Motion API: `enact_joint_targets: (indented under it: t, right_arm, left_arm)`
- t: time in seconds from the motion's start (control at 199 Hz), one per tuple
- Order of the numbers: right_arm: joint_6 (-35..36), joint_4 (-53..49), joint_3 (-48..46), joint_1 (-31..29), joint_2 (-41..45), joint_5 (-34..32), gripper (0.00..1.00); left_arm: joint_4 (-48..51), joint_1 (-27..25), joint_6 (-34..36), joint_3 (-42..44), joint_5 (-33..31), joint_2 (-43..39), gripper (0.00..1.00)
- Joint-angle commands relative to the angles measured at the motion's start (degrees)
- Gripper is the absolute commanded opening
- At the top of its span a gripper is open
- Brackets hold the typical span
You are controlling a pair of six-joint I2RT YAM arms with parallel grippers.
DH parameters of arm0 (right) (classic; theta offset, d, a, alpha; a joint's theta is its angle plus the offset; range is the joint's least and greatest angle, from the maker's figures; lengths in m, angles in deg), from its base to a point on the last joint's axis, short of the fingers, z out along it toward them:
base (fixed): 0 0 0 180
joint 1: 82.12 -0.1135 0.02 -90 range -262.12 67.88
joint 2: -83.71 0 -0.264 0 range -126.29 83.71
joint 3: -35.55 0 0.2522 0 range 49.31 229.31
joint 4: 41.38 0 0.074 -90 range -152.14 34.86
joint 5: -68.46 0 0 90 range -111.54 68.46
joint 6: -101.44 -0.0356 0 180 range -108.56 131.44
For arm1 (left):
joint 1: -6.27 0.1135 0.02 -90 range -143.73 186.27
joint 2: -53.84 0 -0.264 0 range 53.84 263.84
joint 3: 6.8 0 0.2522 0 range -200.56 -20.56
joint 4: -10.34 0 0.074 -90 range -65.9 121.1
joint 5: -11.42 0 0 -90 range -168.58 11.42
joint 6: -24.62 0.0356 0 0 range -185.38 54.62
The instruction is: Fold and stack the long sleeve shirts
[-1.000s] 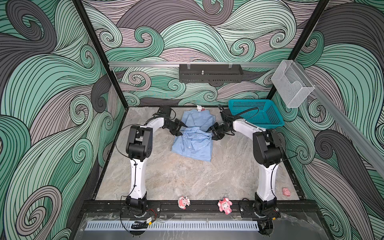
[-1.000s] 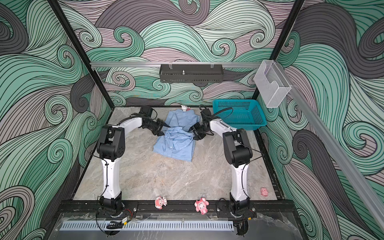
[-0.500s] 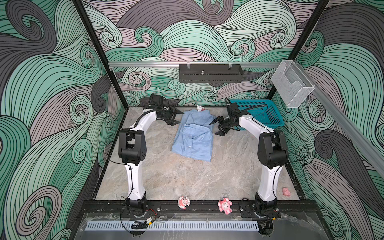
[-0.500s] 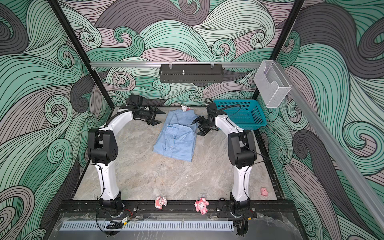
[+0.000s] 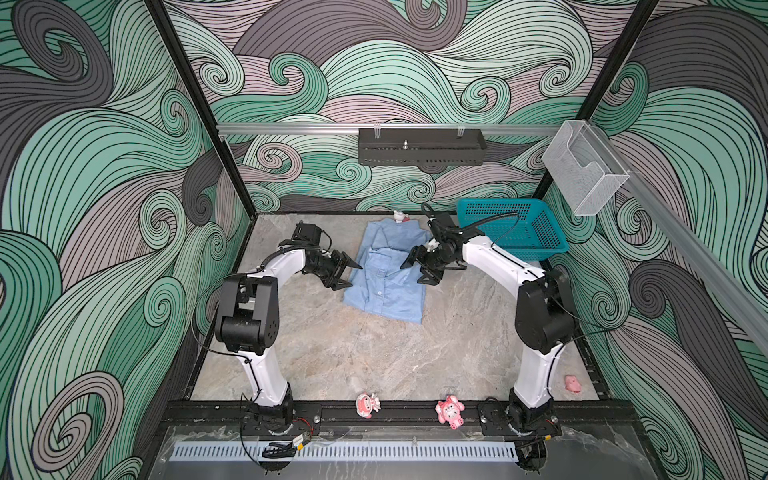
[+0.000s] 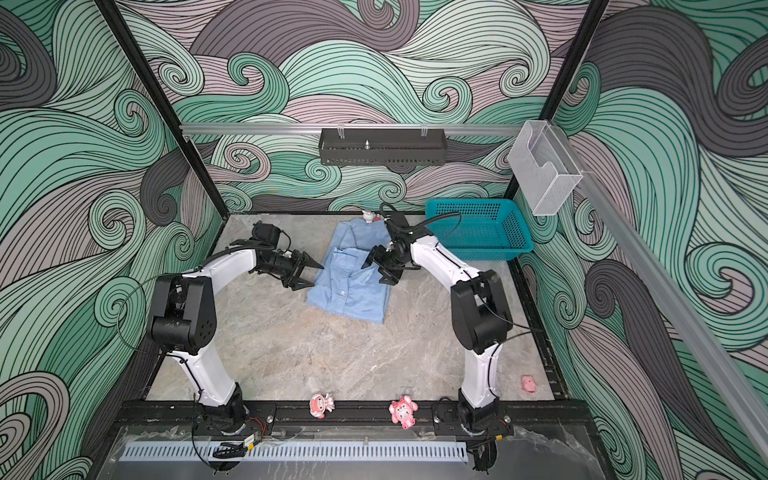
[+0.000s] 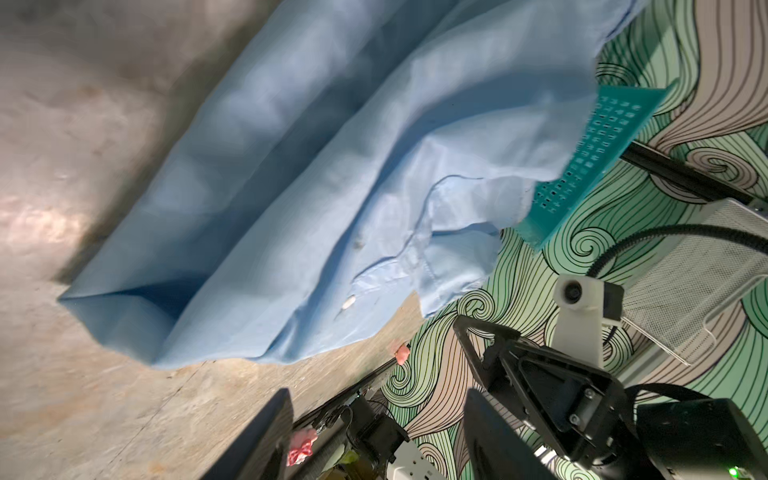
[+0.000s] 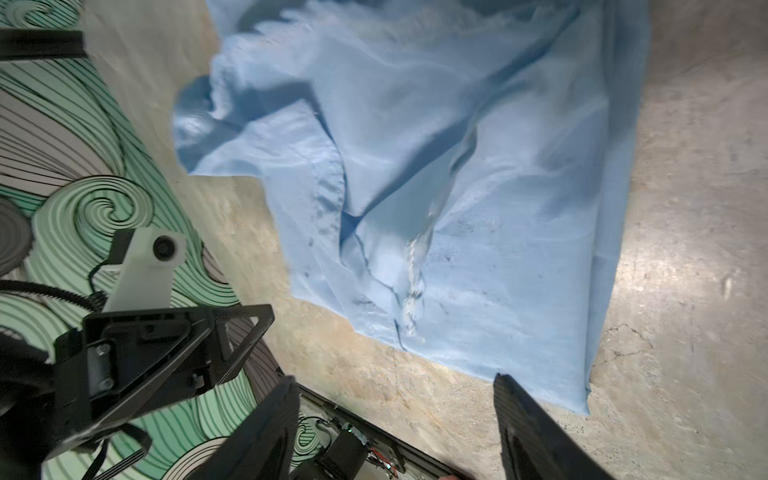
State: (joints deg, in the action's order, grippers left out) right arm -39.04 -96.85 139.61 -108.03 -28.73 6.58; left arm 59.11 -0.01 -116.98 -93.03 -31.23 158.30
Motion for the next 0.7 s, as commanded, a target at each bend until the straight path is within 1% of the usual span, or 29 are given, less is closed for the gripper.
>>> enact_joint_targets:
  t: [0.0,0.136,0.247,0.327,0.423,0.548,0.699]
  right_arm:
    - [0.58,-1.08,4.14,-0.86,-4.93,-2.57,0.74]
    - [-1.15,-0.73,11.69,-1.09,-11.98,-2.21,0.73]
    - [-4.21,0.59,20.40,-0.56,-17.35,-0.37,0.68]
    - [-7.30,0.79,26.91,1.01,-20.49,0.26,0.65]
    - [-9.85,0.85,32.35,3.48,-22.61,-1.54,0.65]
    - [-10.67,0.19,32.73,6.26,-22.89,-2.28,0.66]
    - [-8.42,-0.03,26.69,6.92,-19.06,-2.19,0.68]
  left_arm:
    - [0.00,1.15,1.92,-0.36,0.61,-4.70,0.67]
    - [0.98,2.04,2.66,-0.18,1.12,-5.94,0.67]
    - [1.04,2.91,2.90,0.72,1.82,-6.47,0.67]
    - [1.12,3.44,3.12,1.52,1.78,-6.96,0.67]
    - [1.40,3.64,3.51,2.05,1.77,-7.11,0.67]
    - [1.54,3.65,3.96,2.25,1.53,-6.58,0.67]
    - [0.92,3.56,3.98,2.24,1.39,-5.05,0.67]
